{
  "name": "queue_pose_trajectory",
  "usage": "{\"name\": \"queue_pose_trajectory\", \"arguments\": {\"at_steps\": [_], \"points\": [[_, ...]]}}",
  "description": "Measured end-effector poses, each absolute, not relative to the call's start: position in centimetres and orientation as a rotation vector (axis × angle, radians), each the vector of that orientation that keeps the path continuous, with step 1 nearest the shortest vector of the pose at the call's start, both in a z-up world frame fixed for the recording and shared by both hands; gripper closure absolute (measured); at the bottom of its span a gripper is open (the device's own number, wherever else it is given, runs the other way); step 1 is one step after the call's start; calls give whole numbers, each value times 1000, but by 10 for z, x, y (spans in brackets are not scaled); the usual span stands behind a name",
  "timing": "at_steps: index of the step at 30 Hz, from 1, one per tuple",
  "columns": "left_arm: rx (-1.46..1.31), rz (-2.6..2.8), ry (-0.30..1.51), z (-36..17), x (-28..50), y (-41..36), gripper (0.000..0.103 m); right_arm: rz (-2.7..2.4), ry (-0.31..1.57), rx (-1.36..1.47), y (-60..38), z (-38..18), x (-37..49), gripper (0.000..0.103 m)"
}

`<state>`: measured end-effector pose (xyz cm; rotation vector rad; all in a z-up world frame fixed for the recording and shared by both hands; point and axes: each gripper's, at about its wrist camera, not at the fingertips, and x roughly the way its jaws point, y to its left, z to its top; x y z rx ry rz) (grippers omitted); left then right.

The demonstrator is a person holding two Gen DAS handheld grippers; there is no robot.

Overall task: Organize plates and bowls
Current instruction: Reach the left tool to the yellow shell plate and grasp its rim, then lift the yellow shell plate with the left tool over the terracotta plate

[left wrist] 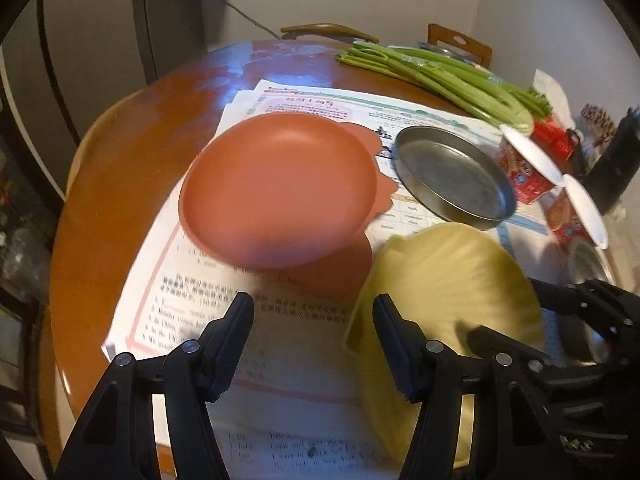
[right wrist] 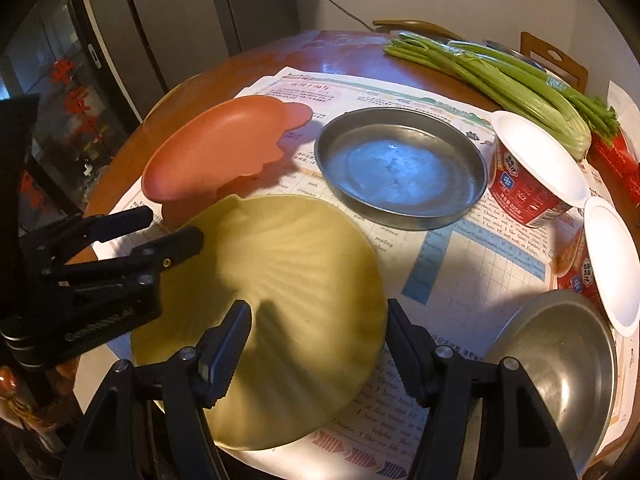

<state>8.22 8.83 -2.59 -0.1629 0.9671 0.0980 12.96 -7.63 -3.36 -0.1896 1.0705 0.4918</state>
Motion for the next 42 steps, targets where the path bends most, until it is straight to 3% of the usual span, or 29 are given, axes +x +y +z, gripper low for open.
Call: {"name": "queue_pose_trajectory", "arguments": {"at_steps": [14, 16, 20, 23, 42], "points": [[-179, 70, 982, -37, 55, 71, 40, 484, 1056, -230, -74, -35, 113, 36], [-193, 51, 974, -36, 53, 71, 46, 495, 1049, -215, -76, -35, 110, 36], [-195, 18, 974, -35, 53, 63, 67, 500, 1049, -210, -76, -34, 106, 36], [-224, -6, 978, -35, 55, 63, 72, 504, 1046, -201, -77, -33, 107, 36], [-247, -24, 975, -21, 53, 58, 70, 515, 1018, -138, -90, -19, 99, 36]]}}
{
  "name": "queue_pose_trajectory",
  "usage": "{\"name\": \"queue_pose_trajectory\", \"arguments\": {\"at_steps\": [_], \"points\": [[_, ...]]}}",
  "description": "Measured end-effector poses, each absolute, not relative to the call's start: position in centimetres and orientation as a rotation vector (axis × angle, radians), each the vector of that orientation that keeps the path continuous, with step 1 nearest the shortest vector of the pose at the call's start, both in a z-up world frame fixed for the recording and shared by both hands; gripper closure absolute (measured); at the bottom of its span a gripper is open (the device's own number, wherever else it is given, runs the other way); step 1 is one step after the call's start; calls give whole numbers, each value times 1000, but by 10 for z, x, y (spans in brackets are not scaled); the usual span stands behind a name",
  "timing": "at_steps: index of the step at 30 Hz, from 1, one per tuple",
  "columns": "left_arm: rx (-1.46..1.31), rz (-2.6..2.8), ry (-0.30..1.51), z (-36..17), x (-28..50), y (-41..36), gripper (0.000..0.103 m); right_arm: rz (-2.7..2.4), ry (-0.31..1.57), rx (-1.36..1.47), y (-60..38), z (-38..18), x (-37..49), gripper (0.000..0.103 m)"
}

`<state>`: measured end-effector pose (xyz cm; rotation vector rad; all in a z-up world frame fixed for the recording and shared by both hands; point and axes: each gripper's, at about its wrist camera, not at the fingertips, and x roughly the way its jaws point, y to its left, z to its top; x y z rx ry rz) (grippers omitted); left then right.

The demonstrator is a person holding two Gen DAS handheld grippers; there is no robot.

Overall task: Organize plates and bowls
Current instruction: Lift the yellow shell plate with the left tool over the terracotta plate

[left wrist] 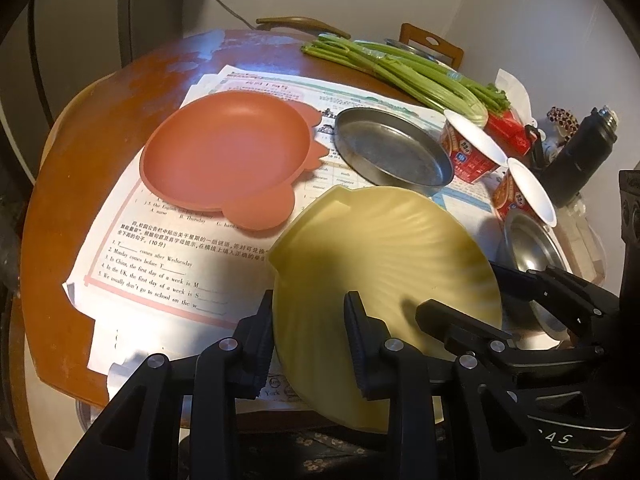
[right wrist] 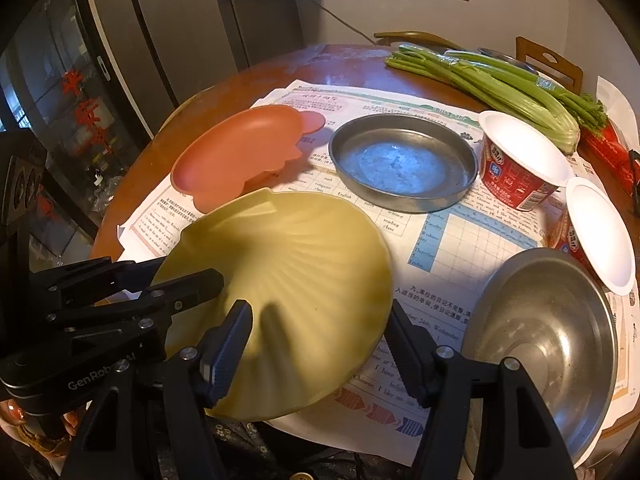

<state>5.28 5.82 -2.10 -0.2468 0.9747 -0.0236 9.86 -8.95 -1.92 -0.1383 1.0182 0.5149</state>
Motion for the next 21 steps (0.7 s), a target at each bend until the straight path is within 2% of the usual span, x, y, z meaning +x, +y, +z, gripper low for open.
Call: {"name": "queue_pose_trajectory", "arguments": {"at_steps": [21], "points": [[-251, -19, 902, 9, 50, 66, 70, 525, 953, -136, -85, 9, 99, 36]]}}
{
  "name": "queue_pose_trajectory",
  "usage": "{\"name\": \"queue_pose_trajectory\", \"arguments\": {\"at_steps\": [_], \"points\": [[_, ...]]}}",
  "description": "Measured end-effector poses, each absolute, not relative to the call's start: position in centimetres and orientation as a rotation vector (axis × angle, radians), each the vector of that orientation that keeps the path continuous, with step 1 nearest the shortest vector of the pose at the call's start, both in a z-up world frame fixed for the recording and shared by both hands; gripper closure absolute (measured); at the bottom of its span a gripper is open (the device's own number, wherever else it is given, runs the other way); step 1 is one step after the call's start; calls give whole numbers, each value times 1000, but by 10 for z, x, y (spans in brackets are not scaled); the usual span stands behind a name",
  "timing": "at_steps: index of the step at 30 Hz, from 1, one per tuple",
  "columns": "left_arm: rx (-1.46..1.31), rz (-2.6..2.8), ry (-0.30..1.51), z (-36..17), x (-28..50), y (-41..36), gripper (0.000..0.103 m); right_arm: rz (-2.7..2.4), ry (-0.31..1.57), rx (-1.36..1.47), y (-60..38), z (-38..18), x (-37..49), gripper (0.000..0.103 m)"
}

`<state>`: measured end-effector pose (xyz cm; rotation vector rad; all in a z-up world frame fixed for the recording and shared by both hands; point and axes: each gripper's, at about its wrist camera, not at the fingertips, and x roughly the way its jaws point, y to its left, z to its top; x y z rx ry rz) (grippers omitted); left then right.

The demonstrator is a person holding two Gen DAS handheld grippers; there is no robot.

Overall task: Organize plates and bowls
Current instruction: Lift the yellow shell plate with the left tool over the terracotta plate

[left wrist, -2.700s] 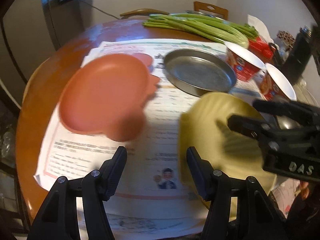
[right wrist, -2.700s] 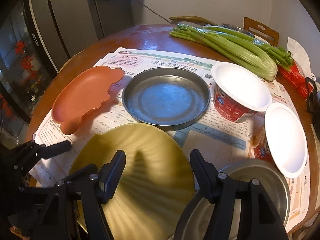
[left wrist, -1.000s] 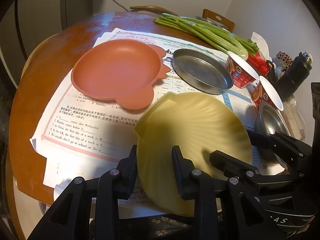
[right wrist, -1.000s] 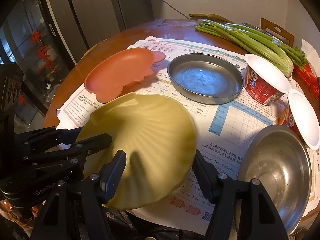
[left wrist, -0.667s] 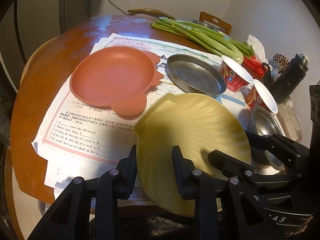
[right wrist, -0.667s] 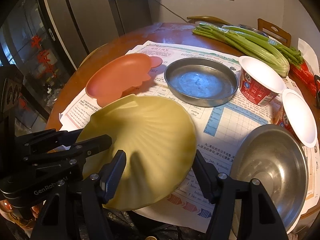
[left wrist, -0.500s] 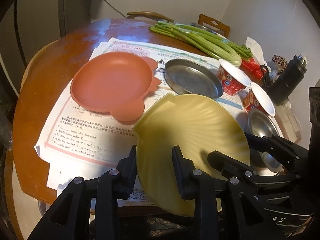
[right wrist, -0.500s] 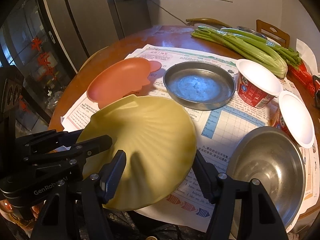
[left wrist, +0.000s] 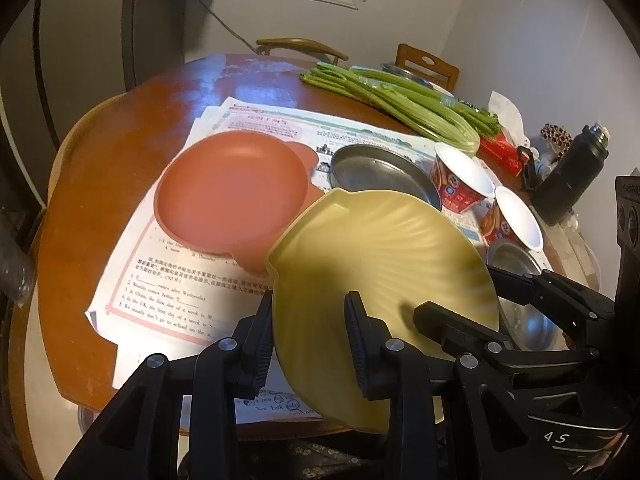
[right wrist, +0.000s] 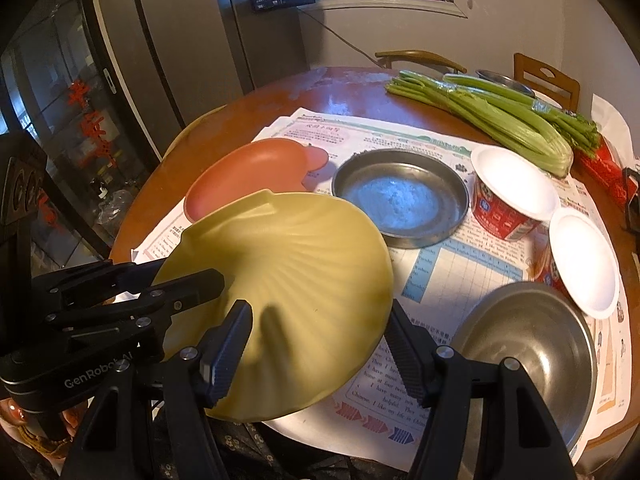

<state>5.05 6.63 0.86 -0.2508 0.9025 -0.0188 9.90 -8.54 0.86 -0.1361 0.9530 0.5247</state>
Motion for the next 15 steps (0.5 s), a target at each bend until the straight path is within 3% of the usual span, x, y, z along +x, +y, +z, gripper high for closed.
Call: {"name": "queue_pose_trajectory", "arguments": {"at_steps": [15], "points": [[-269, 8, 856, 23, 54, 88, 70, 548, 918, -172, -62, 26, 109, 36]]}}
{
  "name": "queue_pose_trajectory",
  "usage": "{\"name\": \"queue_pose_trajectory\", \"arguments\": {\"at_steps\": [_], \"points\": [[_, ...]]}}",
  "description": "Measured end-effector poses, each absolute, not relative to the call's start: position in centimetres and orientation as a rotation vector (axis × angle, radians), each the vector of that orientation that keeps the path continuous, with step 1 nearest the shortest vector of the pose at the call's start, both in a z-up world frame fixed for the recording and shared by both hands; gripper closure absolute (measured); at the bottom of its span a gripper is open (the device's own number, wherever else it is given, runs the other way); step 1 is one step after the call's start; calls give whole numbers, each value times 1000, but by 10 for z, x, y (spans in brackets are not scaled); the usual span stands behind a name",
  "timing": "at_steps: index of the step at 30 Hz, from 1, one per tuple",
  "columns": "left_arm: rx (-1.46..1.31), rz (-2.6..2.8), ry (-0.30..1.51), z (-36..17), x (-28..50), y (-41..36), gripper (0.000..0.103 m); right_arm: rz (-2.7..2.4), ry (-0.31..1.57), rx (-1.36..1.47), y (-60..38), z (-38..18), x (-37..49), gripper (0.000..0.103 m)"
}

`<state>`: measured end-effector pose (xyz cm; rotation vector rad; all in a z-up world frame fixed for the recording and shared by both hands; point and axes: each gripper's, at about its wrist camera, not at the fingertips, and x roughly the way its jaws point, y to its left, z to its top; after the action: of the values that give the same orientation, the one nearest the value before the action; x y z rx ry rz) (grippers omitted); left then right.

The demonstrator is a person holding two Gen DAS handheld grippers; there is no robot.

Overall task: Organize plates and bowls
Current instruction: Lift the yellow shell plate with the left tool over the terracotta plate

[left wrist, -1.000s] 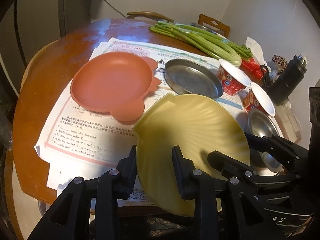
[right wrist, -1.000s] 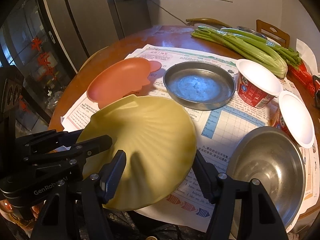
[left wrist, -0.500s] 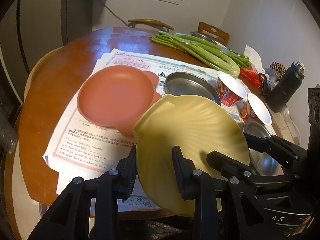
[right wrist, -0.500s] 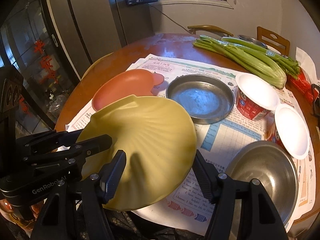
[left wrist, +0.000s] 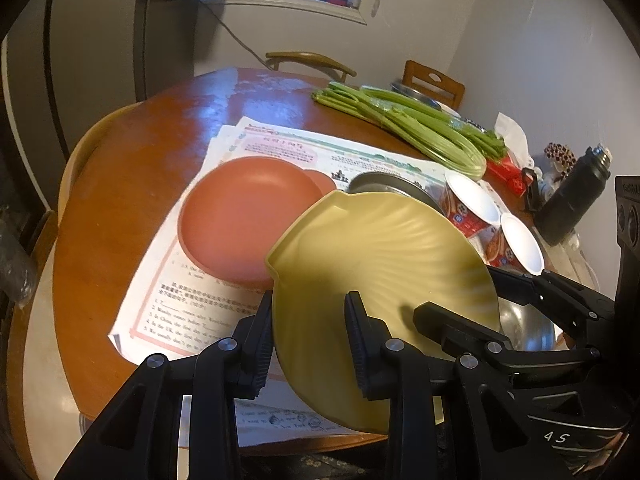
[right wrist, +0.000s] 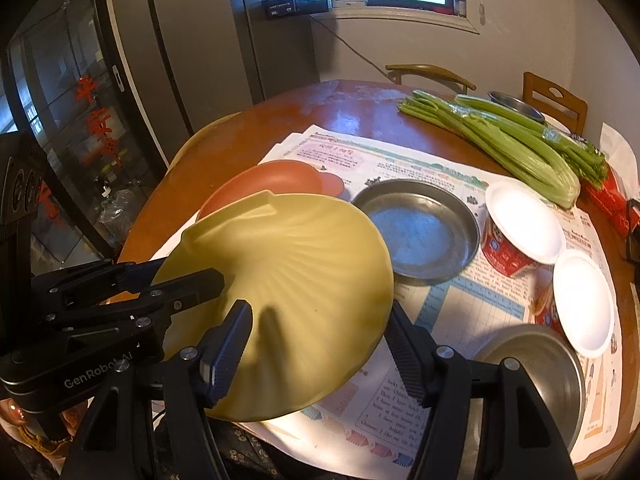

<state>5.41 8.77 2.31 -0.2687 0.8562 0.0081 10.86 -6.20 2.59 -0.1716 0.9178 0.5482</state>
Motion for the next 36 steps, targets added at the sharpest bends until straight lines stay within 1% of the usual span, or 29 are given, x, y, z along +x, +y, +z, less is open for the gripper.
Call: {"name": "queue_pose_trajectory", "arguments": {"at_steps": [9, 23, 36], "points": [[-294, 38, 826, 33, 63, 114, 70, 575, 903, -194, -38, 36, 126, 36], [-306, 103, 788, 44, 93, 162, 70, 630, 897, -150, 1, 40, 169, 36], [-319, 124, 872, 2, 135, 179, 70, 598, 963, -136, 20, 1, 205, 36]]}}
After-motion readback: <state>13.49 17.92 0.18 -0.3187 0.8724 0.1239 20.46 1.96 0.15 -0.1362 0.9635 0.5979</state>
